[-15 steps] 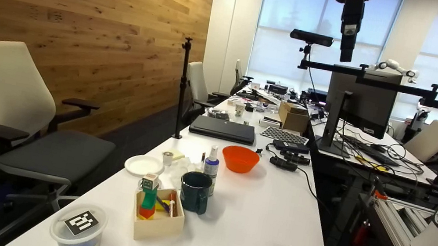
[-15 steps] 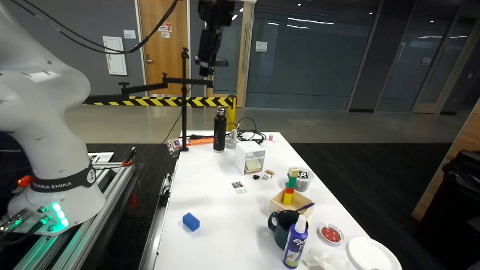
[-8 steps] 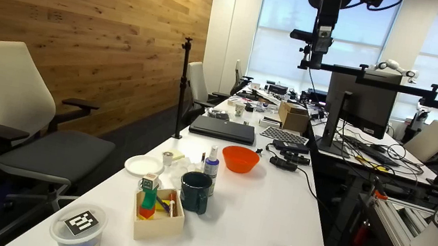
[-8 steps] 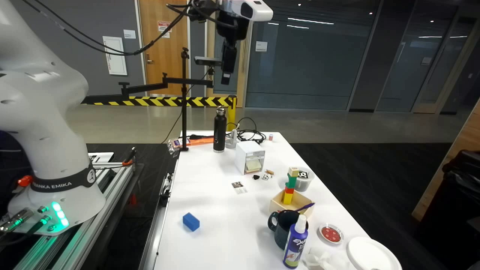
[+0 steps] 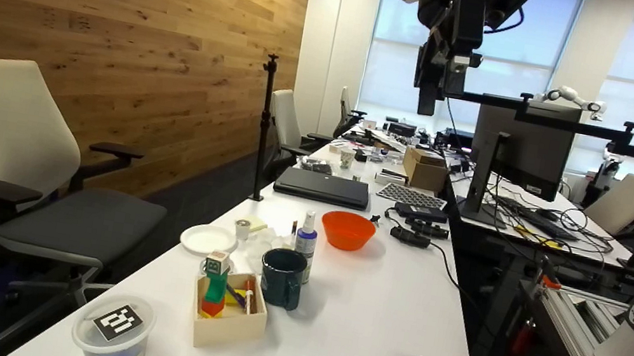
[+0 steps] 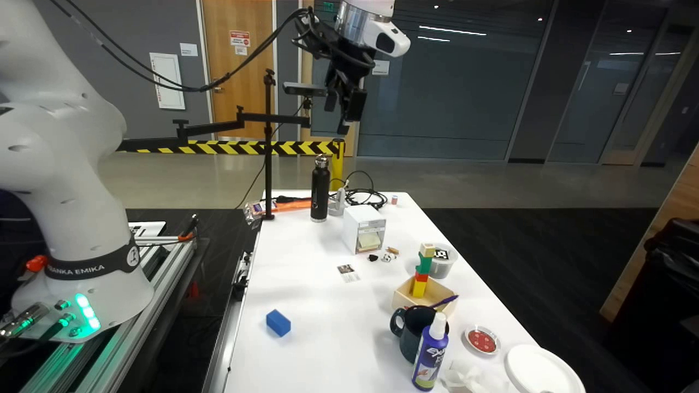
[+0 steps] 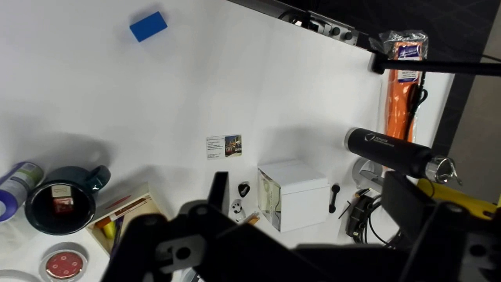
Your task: Drop the pile of blocks inside the wooden box
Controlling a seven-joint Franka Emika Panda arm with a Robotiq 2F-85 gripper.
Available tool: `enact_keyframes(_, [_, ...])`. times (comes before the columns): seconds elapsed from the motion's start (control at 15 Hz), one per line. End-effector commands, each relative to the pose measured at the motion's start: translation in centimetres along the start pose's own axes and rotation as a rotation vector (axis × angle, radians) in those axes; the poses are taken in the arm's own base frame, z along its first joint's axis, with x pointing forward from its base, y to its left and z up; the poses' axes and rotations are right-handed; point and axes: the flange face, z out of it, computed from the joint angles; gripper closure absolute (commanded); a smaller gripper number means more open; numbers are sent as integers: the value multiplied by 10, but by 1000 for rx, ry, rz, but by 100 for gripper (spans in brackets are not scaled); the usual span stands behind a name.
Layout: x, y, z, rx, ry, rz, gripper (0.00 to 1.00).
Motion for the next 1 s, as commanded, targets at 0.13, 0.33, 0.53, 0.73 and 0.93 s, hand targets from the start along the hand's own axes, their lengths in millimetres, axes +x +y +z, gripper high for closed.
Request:
enact_keyframes(0.13, [10,0,3,0,-10,-6,0])
enact_keyframes(0.33, [12,0,3,0,-11,-8,0])
enact_keyframes(0.53, [17,-8,13,20,43,101,0])
enact_keyframes(0.73, [28,-25,28,41,118,215,0])
enact_keyframes(0.93, [37,-43,51,38,154,233,0])
